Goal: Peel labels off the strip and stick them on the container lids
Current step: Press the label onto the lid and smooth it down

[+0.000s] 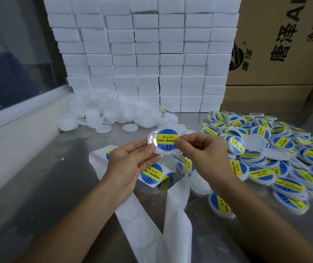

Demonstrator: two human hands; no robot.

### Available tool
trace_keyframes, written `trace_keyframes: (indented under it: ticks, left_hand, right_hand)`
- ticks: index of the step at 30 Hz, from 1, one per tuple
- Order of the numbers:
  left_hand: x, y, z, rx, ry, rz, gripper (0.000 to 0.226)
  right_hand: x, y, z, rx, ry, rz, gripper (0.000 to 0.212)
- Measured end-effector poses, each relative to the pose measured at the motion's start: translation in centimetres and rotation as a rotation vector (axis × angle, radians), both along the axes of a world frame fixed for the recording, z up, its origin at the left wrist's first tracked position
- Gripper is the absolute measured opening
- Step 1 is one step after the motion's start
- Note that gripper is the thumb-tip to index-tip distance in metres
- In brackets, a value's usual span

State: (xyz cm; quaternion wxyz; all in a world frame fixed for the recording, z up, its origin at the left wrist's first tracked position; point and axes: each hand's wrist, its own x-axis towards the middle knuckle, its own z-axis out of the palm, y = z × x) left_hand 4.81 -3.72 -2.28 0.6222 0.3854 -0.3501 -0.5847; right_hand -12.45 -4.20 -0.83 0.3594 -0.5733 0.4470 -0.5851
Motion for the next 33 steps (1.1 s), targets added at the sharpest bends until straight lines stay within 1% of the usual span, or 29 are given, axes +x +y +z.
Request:
trace_keyframes:
  ticks: [5, 14, 17, 22, 25, 29, 33]
  left_hand:
    - [-0.16, 0.22, 0.16, 0.003, -0.014, -0.011, 0.038]
    - [-0.38, 0.61, 0.41, 0.012, -0.034, -0.008, 0.043]
    - [-0.42, 0.73, 0.54, 0.012, -0.047, -0.009, 0.043]
    - [-0.50, 0.73, 0.58, 0.022, -0.046, -0.014, 0.026]
    - [-0.46, 0.69, 0.60, 0.018, -0.046, -0.011, 0.021]
    - [-0.42, 0.68, 0.59, 0.022, -0.064, 0.003, 0.024]
    - [-0.40, 0.64, 0.64, 0.034, -0.070, 0.034, 0.030]
  right_hand:
    - [0.16, 0.06, -0.08, -0.043, 0.056, 0.006, 0.001]
    - [0.20, 0.07, -0.31, -0.076, 0.111, 0.038, 0.011]
    - [0.20, 0.01, -0.44, -0.084, 0.118, 0.038, 0.010]
    - [0.18, -0.11, -0.59, -0.091, 0.110, 0.035, 0.010]
    - [0.16, -0.14, -0.65, -0.092, 0.117, 0.032, 0.009]
    - [0.17, -0.07, -0.70, -0.109, 0.166, 0.017, 0.007]
    - [0.45, 0.17, -0.73, -0.234, 0.306, -0.078, 0.007]
